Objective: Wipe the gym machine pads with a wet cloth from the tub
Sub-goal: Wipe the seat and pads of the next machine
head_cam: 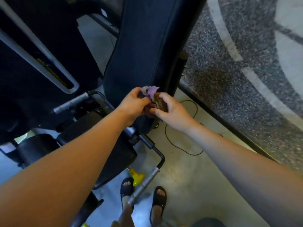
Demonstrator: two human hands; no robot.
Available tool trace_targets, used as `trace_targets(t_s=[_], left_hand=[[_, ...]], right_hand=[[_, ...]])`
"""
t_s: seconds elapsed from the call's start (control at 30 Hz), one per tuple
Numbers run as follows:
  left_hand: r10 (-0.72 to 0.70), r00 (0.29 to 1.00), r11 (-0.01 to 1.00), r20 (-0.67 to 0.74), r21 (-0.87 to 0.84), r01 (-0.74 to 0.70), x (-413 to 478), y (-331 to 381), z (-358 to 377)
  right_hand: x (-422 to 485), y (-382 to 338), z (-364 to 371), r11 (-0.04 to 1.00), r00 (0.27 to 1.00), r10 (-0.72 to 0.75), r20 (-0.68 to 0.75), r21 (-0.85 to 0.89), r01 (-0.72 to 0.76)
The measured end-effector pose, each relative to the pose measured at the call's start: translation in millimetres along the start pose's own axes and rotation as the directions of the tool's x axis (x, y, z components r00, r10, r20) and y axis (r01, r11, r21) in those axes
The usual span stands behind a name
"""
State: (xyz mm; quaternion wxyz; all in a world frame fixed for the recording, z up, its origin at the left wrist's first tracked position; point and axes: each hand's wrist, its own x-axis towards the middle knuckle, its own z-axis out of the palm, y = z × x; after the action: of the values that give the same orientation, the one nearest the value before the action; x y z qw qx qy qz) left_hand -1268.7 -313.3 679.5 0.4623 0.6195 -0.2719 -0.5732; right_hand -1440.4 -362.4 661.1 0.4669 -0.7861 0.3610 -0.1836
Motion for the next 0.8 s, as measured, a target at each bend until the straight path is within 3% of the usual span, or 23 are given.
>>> trace_targets(t_s=[0.1, 0.2, 0.33, 0.37, 0.43, 0.5, 0.67, 0.73, 0.8], left_hand=[[0.007, 0.994, 1.000, 0.113, 0.013, -0.009, 3, 12, 8], [0.008, 0.985, 0.997, 0.170, 0.071, -0.021, 5, 25, 14], [-0.012, 0.988, 1.000, 0.153, 0.022, 0.009, 11, 33, 9], [0.017, 0.996, 0.995, 0.086, 0.099, -0.026, 14, 33, 6], [0.212, 0.973, 0.858, -0.093, 0.494, -0.140, 20, 33, -2], [0.413, 0.909, 0.637, -0.063, 0.733, -0.238, 27, 32, -12], [0.410, 0.910, 0.471, 0.058, 0.841, -0.266, 51, 10, -24], [0.431, 0.901, 0.428, 0.056, 0.866, -0.259, 54, 2, -24], [0.443, 0.895, 0.410, 0.051, 0.876, -0.253, 54, 0, -23]], right_hand=[[0, -3, -8, 1.000, 0.992, 0.000, -0.130, 0.012, 0.001], [2, -10, -19, 0.997, 0.984, -0.075, -0.164, 0.009, 0.078], [16, -7, -27, 0.963, 0.962, -0.188, -0.198, -0.231, 0.141], [19, -7, -31, 0.958, 0.945, -0.197, -0.262, -0.257, 0.129], [30, -8, -43, 0.955, 0.873, -0.196, -0.447, -0.288, 0.067], [44, -11, -53, 0.948, 0.789, -0.215, -0.575, -0.317, 0.027], [68, 13, -27, 0.878, 0.695, -0.360, -0.623, -0.477, 0.028], [62, 27, -10, 0.863, 0.707, -0.395, -0.586, -0.500, 0.067], [54, 33, -4, 0.857, 0.770, -0.380, -0.512, -0.508, 0.085]])
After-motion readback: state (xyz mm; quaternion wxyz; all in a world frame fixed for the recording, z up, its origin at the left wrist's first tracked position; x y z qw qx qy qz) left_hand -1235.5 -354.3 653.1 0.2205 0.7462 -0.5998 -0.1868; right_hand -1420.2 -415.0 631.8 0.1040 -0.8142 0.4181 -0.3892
